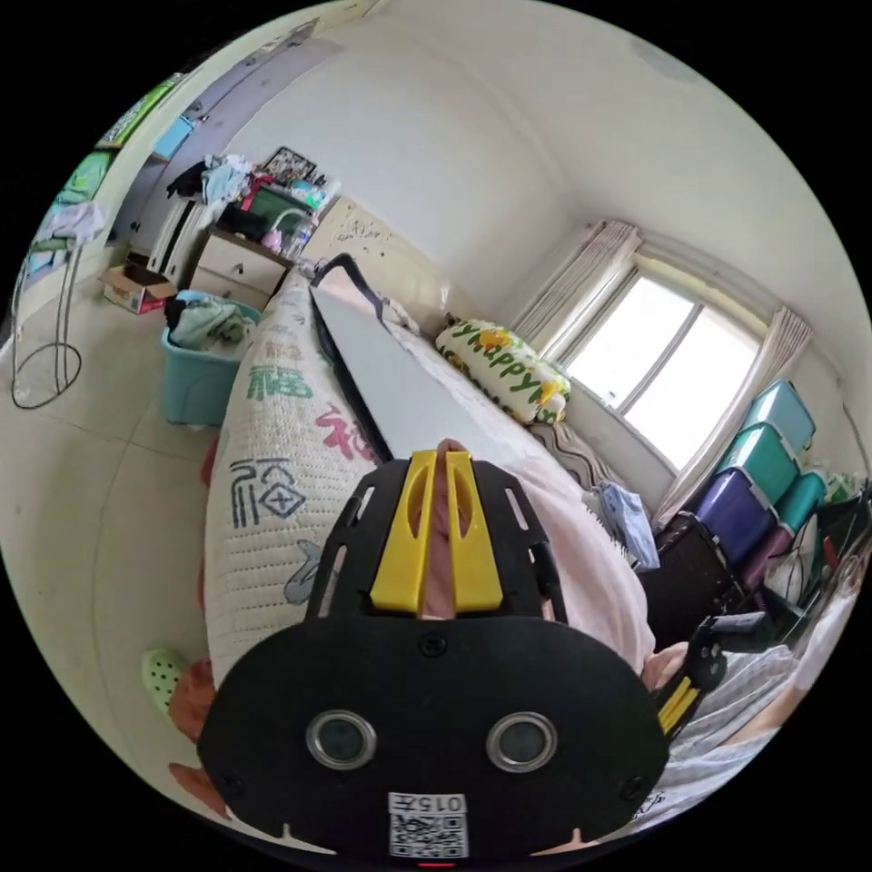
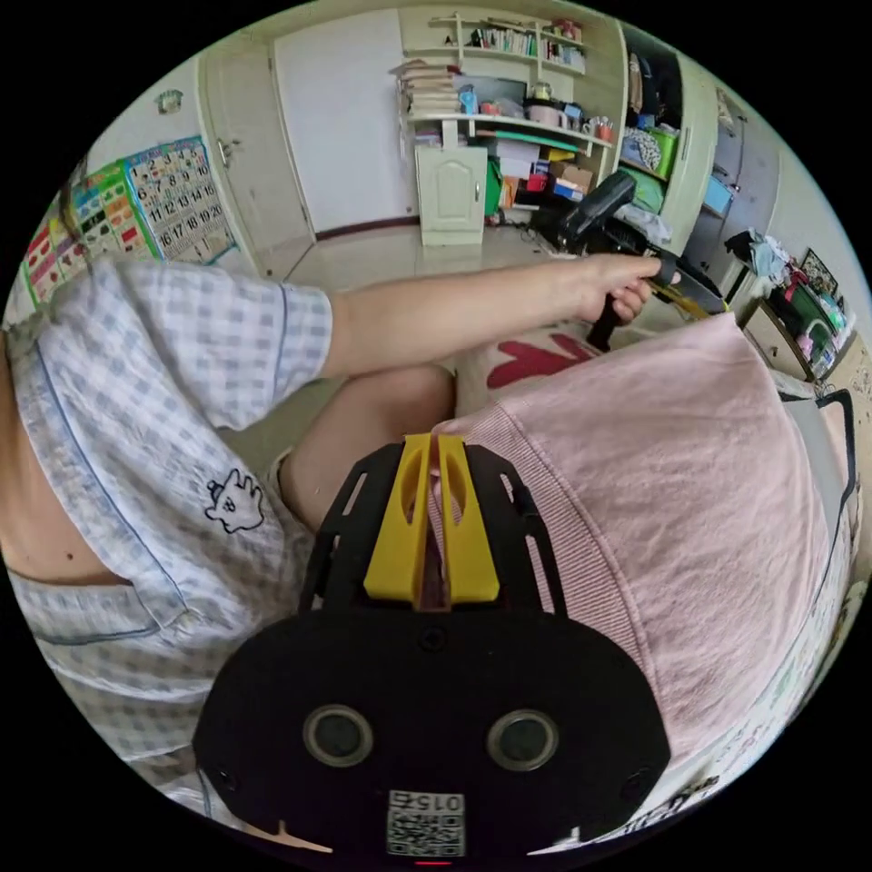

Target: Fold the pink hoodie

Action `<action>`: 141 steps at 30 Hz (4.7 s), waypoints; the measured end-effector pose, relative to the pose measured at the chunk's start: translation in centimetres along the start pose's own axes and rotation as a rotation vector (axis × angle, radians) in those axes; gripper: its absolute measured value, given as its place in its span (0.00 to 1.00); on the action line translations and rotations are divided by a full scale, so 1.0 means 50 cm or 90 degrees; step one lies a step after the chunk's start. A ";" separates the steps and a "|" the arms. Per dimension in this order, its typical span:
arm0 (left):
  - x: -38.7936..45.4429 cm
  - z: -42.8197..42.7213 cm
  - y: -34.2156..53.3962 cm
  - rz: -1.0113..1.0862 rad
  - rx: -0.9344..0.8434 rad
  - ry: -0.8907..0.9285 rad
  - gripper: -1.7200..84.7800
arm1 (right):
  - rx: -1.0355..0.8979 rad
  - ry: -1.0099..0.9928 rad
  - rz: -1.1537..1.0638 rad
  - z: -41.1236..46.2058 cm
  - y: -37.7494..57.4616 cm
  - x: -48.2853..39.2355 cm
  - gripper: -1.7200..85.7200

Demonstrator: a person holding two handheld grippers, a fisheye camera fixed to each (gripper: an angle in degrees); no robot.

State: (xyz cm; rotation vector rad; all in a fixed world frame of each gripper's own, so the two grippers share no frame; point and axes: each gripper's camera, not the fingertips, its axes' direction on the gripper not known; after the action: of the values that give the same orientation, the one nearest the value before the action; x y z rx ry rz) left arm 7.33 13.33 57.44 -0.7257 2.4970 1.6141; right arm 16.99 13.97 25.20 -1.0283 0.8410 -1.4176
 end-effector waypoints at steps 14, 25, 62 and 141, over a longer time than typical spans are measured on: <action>0.009 -0.024 0.007 -0.061 -0.003 0.090 0.16 | 0.015 -0.024 -0.016 0.055 -0.077 -0.001 0.01; 0.058 0.021 -0.005 -0.043 -0.012 0.020 0.04 | 0.000 -0.047 0.005 0.095 -0.107 0.021 0.01; 0.156 0.072 -0.043 0.087 -0.179 -0.158 0.03 | -0.072 0.014 0.041 0.009 -0.011 0.117 0.02; 0.888 0.472 0.007 0.328 -0.207 0.595 0.07 | 0.510 0.479 0.421 -1.209 1.121 -0.158 0.15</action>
State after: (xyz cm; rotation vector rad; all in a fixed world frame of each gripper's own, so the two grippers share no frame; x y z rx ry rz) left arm -36.44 18.91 33.28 -1.1582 3.2884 2.2907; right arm -18.79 11.98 -49.46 0.4096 0.8866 -1.3389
